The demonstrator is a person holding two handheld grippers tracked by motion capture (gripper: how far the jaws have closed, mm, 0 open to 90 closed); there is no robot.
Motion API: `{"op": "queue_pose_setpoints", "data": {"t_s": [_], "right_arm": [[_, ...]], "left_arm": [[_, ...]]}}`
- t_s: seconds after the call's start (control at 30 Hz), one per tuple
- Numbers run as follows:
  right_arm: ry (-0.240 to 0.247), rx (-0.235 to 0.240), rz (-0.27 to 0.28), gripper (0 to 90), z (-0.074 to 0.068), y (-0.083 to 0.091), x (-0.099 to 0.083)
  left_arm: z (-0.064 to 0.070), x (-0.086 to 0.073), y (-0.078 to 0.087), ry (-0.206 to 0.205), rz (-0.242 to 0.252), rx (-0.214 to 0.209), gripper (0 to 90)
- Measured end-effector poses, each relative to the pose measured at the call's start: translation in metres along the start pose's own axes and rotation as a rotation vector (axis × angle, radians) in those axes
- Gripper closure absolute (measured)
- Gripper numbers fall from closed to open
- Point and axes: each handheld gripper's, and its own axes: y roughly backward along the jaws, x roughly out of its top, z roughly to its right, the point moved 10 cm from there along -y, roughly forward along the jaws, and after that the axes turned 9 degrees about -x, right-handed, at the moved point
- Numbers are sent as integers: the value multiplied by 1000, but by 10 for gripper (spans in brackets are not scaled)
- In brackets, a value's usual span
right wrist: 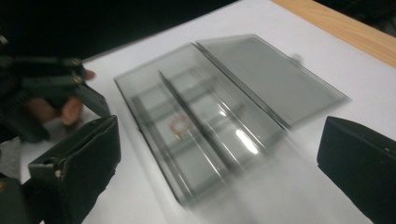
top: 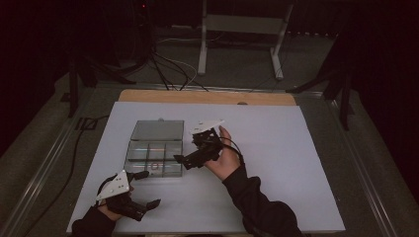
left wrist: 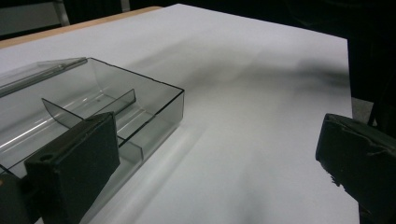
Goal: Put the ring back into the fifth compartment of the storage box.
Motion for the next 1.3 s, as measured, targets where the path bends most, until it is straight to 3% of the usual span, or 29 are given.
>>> {"op": "queue_pose_setpoints", "data": {"t_s": [0.3,0.4,0.5,0.6,0.9,1.3], "right_arm": [[-59,-92,32,0,46,48,-39],[-71,-100,32,0,52,55,-48],[-71,-139,31,0,61,67,-67],[-77,-148,29,0,62,71,-77],[-140,-151,-9,0,68,88,-131],[-178,-173,-32,0,74,109,-173]], "left_arm": [[-1,0,0,-2,-2,5,10],[-1,-1,0,-5,-6,7,10],[-1,-1,0,-5,-8,7,10],[-1,-1,0,-6,-10,7,10],[-1,0,0,-5,-4,6,10],[-1,0,0,-5,-3,4,10]]}}
